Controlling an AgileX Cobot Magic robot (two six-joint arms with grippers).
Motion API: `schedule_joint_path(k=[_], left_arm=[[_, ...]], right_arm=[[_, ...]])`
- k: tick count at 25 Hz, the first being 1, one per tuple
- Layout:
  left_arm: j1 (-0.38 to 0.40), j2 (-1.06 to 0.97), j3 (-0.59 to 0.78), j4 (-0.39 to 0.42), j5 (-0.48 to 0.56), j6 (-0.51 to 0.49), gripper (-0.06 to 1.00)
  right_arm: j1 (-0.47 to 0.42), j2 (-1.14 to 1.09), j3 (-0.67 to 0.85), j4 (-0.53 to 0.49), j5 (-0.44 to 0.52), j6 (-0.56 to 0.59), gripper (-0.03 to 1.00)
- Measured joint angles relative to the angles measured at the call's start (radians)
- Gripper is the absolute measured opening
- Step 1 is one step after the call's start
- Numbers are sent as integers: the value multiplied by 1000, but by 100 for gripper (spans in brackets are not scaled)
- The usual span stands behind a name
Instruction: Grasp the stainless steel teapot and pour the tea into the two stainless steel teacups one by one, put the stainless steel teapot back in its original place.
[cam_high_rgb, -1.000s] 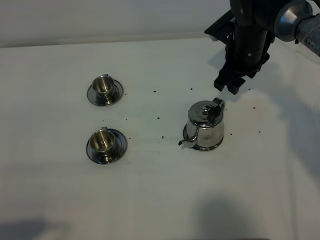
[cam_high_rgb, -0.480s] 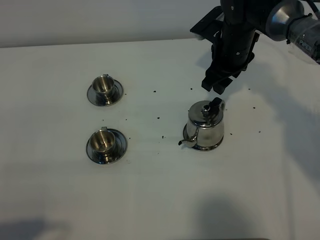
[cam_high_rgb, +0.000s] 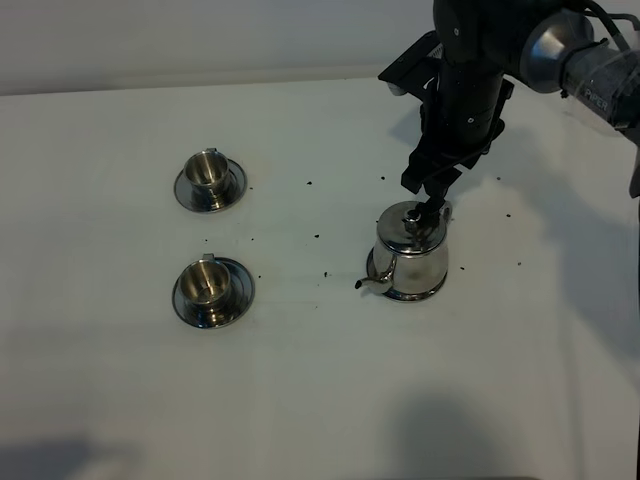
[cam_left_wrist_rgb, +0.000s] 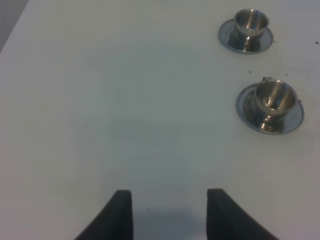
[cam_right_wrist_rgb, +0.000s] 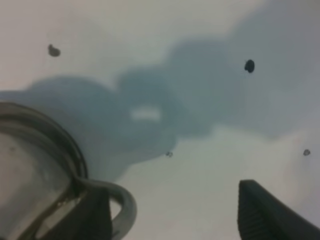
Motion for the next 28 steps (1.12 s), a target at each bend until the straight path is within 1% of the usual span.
schedule_joint_path(k=[5, 10, 17, 23, 28], left_arm=[[0, 0, 0, 0, 0, 0, 38], [0, 0, 0, 0, 0, 0, 38], [0, 0, 0, 0, 0, 0, 38], [0, 0, 0, 0, 0, 0, 38], [0, 0, 0, 0, 0, 0, 38]], right_arm=[[0, 0, 10, -4, -1, 28, 53], [-1, -32, 88, -7, 0, 35, 53], [-1, -74, 141, -7, -1, 62, 53], [-1, -116, 245, -7, -1, 88, 53], [-1, -145, 273, -5, -1, 110, 53]])
